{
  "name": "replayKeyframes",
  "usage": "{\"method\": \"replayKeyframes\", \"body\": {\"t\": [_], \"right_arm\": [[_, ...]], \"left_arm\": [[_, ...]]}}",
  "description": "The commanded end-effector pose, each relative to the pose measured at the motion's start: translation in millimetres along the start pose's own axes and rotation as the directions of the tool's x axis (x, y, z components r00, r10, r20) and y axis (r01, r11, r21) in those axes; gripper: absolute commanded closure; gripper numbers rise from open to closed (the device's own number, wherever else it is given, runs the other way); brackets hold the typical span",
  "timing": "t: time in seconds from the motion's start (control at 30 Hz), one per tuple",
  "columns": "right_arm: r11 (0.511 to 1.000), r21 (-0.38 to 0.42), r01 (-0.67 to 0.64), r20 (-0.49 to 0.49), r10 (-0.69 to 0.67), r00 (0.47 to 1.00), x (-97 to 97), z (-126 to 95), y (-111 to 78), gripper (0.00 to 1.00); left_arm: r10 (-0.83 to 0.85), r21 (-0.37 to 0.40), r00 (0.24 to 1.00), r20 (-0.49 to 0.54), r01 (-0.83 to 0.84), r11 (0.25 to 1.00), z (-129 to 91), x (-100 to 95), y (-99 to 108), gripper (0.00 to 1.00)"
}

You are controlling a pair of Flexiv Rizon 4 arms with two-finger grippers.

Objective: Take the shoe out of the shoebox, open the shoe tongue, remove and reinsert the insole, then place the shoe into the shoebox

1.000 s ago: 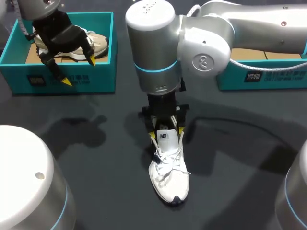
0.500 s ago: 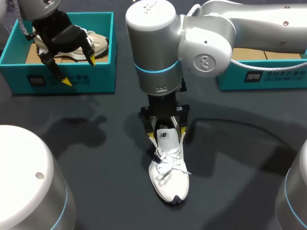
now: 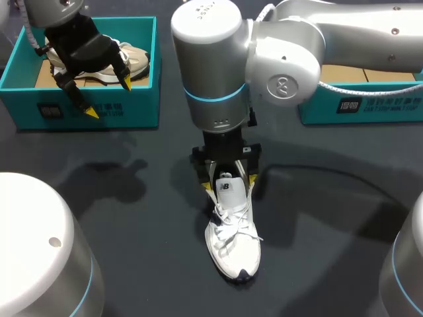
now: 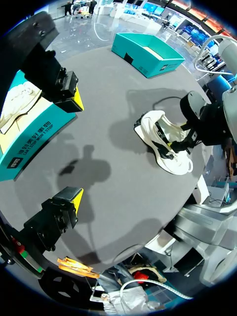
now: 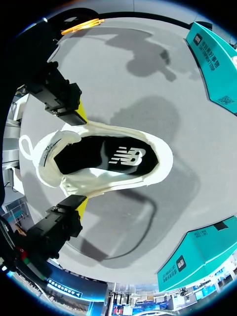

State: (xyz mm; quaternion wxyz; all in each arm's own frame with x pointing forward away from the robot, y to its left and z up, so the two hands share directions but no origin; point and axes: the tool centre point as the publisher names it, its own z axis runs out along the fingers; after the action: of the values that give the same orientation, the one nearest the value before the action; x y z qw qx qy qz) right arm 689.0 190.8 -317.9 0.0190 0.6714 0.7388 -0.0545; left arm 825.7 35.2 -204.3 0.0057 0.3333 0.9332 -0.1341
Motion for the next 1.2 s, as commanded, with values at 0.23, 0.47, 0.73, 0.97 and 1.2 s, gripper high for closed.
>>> {"method": "replayKeyframes", "body": {"t": [0.23, 0.47, 0.73, 0.97, 1.2], "right_arm": [[1.0, -0.014, -0.011, 0.006, 0.011, 1.0, -2.3, -4, -6.1, 0.15], [0.999, -0.023, -0.027, 0.004, 0.027, 1.0, -3.7, -8, -15.1, 0.14], [0.998, -0.035, -0.051, 0.01, 0.051, 0.999, 0.0, -14, -32.3, 0.15], [0.997, -0.042, -0.071, -0.004, 0.071, 0.997, 5.3, -18, -58.1, 0.17], [0.995, -0.075, -0.072, 0.002, 0.073, 0.997, 11.8, -27, -73.0, 0.51]], "left_arm": [[0.0, -0.002, 1.0, -0.002, 0.0, 1.0, 0, 0.1, 0, 0.0], [0.0, -0.002, 1.0, -0.002, 0.0, 1.0, 0, 0.1, 0, 0.0], [0.0, -0.002, 1.0, -0.002, 0.0, 1.0, 0, 0.1, 0, 0.0], [0.0, -0.002, 1.0, -0.002, 0.0, 1.0, 0, 0.1, 0, 0.0], [0.0, -0.002, 1.0, -0.002, 0.0, 1.0, 0, 0.1, 0, 0.0]]}}
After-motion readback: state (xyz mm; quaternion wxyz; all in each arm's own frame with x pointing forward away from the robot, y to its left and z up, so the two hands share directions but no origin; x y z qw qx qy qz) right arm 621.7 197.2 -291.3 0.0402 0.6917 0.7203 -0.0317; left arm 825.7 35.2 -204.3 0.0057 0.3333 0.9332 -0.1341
